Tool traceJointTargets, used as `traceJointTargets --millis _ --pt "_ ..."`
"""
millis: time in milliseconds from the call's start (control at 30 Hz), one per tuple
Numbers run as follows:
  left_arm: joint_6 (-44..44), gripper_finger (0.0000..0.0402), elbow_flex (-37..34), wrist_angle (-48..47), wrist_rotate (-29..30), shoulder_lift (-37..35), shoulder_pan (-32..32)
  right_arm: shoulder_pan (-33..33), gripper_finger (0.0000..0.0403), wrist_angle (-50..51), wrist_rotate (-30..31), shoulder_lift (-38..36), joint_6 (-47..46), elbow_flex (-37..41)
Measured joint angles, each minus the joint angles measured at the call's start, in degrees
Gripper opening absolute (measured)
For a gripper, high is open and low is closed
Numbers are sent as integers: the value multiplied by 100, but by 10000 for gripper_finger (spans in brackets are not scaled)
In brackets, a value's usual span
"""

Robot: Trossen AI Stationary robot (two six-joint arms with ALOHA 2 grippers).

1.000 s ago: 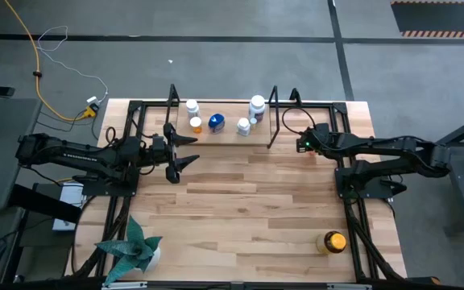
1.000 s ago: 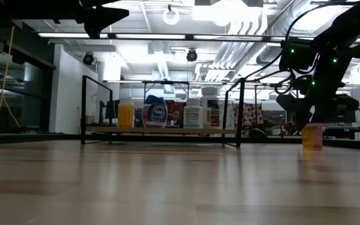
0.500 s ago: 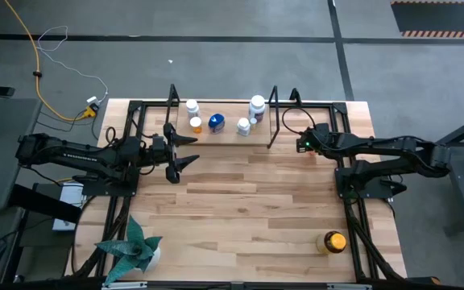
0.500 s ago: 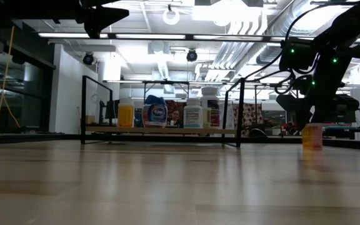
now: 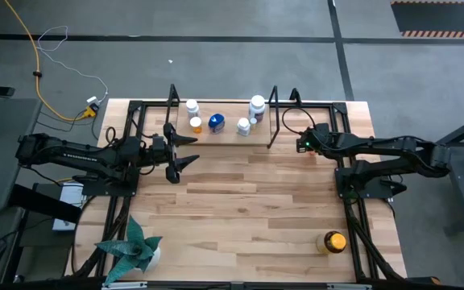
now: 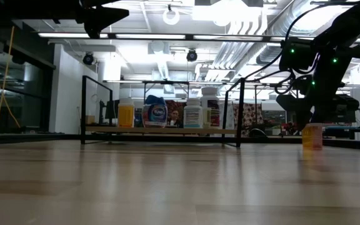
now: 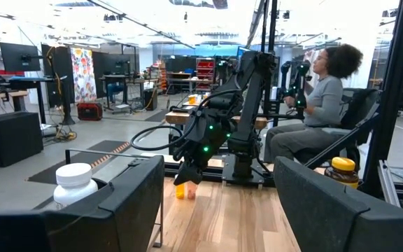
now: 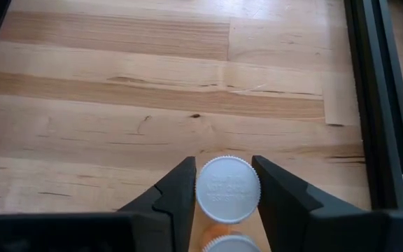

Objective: Pick and place medicine bottles onto shelf by color
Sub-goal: Put the orange pill bottle on the shelf

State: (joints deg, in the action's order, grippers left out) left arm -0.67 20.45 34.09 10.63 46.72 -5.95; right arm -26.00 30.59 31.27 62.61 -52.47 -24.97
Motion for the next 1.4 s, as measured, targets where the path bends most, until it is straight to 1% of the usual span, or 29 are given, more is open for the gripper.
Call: traceJointTargets --millis 133,200,467,633,867,1000,1167,1267,1400 --pt "0 259 0 0 0 0 1 0 104 0 9 -2 2 0" --pt "0 259 0 0 0 0 1 -1 100 -2 13 -2 4 0" --pt "0 259 0 1 1 0 0 -1 127 0 26 -11 6 0" --pt "0 259 0 0 0 0 -1 0 120 0 128 -149 152 -2" --pt "0 259 0 0 2 0 -1 81 114 25 333 -668 413 -217" --pt "0 259 0 0 0 0 -1 330 114 33 587 -1003 563 -353" --pt "0 259 0 -2 2 0 -1 790 114 -121 949 -1424 914 -584" --pt "0 259 0 -1 1 0 -1 1112 114 -478 1077 -1608 1397 -746" --pt "0 259 0 -2 2 0 -1 1567 114 -1191 882 -1641 2370 -1097"
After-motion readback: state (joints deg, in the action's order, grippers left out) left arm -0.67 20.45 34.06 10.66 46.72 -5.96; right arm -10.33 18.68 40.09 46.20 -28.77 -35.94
